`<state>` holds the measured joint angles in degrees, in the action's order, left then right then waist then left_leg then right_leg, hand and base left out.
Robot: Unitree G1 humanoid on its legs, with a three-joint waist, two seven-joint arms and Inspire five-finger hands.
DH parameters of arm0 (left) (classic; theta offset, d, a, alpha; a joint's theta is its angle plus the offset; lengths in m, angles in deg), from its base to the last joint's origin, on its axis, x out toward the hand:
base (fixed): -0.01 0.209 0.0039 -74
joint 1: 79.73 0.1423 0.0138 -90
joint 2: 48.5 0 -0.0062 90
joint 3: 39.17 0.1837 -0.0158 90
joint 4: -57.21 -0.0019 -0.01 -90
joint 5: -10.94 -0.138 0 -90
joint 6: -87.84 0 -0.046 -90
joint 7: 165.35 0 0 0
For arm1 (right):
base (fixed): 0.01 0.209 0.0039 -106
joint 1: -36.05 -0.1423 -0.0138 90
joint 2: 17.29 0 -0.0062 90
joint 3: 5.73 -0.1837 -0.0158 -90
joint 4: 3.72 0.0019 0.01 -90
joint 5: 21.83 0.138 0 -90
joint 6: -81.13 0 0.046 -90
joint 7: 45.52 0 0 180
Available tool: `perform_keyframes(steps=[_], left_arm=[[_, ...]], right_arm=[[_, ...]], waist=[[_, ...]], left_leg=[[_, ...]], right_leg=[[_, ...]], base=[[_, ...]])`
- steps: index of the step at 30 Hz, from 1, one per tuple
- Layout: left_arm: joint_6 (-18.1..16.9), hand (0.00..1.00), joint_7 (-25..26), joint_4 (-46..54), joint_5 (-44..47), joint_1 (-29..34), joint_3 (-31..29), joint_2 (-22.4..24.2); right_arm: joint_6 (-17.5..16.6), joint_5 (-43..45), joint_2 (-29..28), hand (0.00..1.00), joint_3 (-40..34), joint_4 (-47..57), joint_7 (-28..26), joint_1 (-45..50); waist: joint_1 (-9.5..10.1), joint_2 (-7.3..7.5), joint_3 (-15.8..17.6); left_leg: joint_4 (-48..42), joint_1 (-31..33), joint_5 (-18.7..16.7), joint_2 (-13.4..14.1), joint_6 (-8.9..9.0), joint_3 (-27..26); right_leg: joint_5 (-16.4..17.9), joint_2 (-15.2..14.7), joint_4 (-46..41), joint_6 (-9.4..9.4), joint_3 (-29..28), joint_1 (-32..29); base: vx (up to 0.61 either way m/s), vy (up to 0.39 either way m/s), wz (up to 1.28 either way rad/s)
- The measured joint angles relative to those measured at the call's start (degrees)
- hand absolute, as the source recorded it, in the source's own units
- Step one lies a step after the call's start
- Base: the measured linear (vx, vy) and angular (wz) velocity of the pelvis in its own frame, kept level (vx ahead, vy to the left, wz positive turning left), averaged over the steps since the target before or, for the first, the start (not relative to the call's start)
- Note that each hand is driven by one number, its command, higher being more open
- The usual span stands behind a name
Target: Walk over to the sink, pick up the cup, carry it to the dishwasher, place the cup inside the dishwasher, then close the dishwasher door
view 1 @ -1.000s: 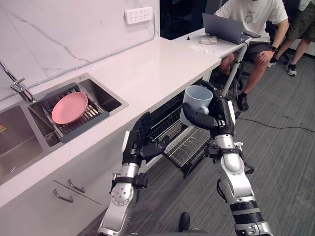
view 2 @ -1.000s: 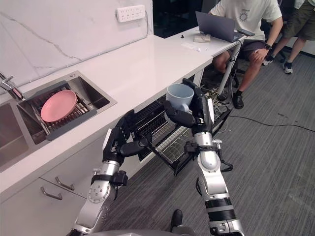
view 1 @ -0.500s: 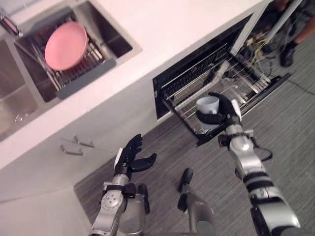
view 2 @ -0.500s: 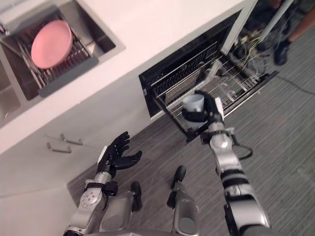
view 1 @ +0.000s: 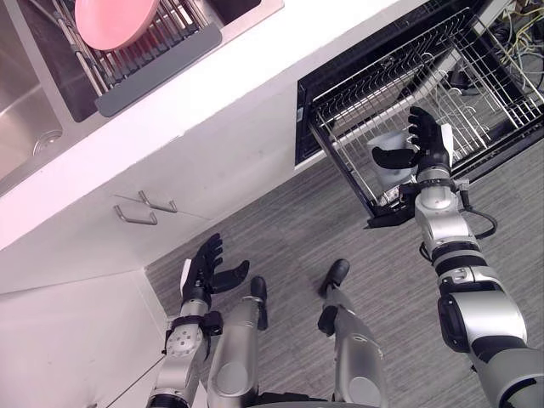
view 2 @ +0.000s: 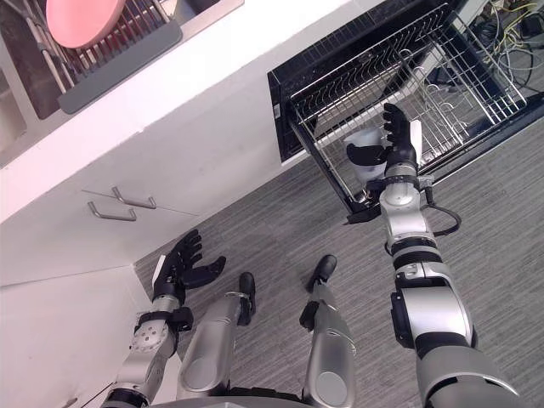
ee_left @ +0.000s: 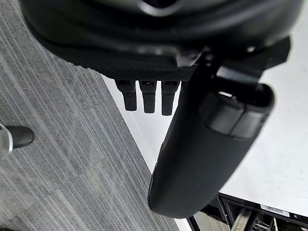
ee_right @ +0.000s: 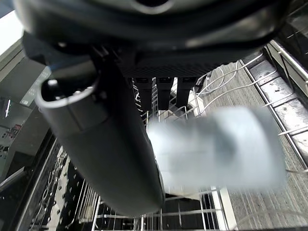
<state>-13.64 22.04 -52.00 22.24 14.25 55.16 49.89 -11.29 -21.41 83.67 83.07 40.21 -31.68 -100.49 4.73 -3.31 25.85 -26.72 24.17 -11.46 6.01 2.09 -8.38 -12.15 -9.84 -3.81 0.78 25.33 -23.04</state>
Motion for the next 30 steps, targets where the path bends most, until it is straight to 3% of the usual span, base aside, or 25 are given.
perform_keyframes(steps=[5,8,13,17,20,21,22,23,24,29,30], left_arm=[[0.03,0.90,-0.01,-0.15,-0.04,-0.32,-0.02,1.22],[0.03,0.90,-0.07,-0.82,-0.10,-0.32,-0.03,1.64],[0.47,0.90,-0.20,-3.68,-0.43,0.41,-0.12,2.03],[1.32,0.90,-0.21,-6.56,-1.94,1.98,-0.52,2.43],[1.31,0.90,-0.19,-7.60,-2.31,2.41,-0.53,3.01],[1.31,0.90,-0.20,-7.97,-2.33,2.41,-0.52,3.34],[1.30,0.90,-0.20,-8.38,-2.34,2.48,-0.52,3.82],[1.28,0.90,-0.25,-9.05,-2.34,2.94,-0.50,4.27],[1.28,0.90,-0.25,-9.67,-2.35,3.18,-0.49,4.34],[1.59,0.90,-0.31,-13.91,-3.04,6.63,-0.50,4.04],[1.94,0.90,-0.38,-14.59,-3.54,7.84,-0.47,4.01]], right_arm=[[-0.52,0.02,-1.74,0.90,-3.18,17.79,1.40,8.49],[-1.93,-0.01,-5.22,0.90,-4.29,28.84,1.72,16.65],[-2.49,-0.08,-13.41,0.90,-6.24,41.74,1.09,31.59],[-2.72,-0.13,-18.92,0.90,-7.38,51.61,0.48,40.62],[-5.20,-1.16,-19.94,0.90,-7.41,57.53,0.25,43.89],[-5.90,-1.92,-20.16,0.90,-7.42,59.01,0.22,44.49],[-6.72,-2.14,-20.44,0.90,-7.46,60.66,0.02,45.11],[-7.59,-2.57,-20.54,0.90,-7.40,61.56,-0.08,45.17],[-7.85,-2.71,-20.51,0.90,-7.27,61.61,-0.08,45.20],[-8.05,-5.05,-20.10,0.90,-5.67,62.02,-0.53,45.19],[-8.04,-5.24,-19.23,0.90,-5.01,61.69,-0.80,45.18]], waist=[[-0.44,0.06,0.10],[-1.14,0.36,-0.05],[-2.77,1.31,-0.84],[-3.44,2.20,-5.70],[-4.41,2.54,-8.51],[-4.66,2.65,-9.03],[-5.10,2.96,-9.54],[-5.87,2.93,-10.33],[-5.74,3.05,-10.83],[-5.57,3.21,-12.52],[-5.65,3.33,-12.56]], left_leg=[[0.44,-2.31,-0.43,0.13,-0.11,-0.01],[1.85,-4.95,-0.95,0.04,-0.51,-0.02],[6.91,-10.89,0.32,-0.14,0.65,0.91],[11.15,-14.44,1.42,0.00,1.72,2.56],[14.96,-16.57,4.15,-0.12,2.44,2.69],[16.13,-17.23,5.25,0.01,2.56,0.49],[17.11,-17.72,7.05,0.39,1.99,-6.13],[17.02,-18.14,6.60,2.21,-0.40,-16.29],[16.47,-18.46,6.49,3.01,-0.54,-18.60],[11.56,-17.89,3.33,2.47,-1.13,-18.93],[9.64,-17.96,1.40,1.84,-1.78,-18.85]], right_leg=[[0.69,0.13,-0.18,-0.18,0.03,2.29],[2.11,0.05,-0.37,-1.06,0.13,4.30],[4.56,-0.13,-1.19,-1.30,1.59,8.47],[7.07,-0.31,-2.27,-1.49,3.88,10.91],[8.26,-1.27,-2.22,-1.68,6.99,13.17],[8.54,-1.76,-2.19,-1.69,8.28,14.31],[8.73,-2.54,-1.87,-1.71,9.97,15.83],[9.02,-3.01,-1.25,-2.37,12.31,17.76],[9.12,-3.15,-1.34,-2.61,12.55,18.06],[11.55,-6.36,-5.75,-4.72,12.47,18.21],[13.31,-8.53,-9.59,-5.29,12.12,17.65]], base=[[0.00,0.063,0.00],[0.01,0.050,0.01],[0.09,0.020,0.11],[0.17,0.004,0.27],[0.10,-0.013,0.55],[0.02,0.005,0.77],[-0.05,0.054,0.98],[-0.07,0.070,0.83],[-0.05,0.065,0.57],[-0.02,0.136,0.11],[0.02,0.219,0.11]])
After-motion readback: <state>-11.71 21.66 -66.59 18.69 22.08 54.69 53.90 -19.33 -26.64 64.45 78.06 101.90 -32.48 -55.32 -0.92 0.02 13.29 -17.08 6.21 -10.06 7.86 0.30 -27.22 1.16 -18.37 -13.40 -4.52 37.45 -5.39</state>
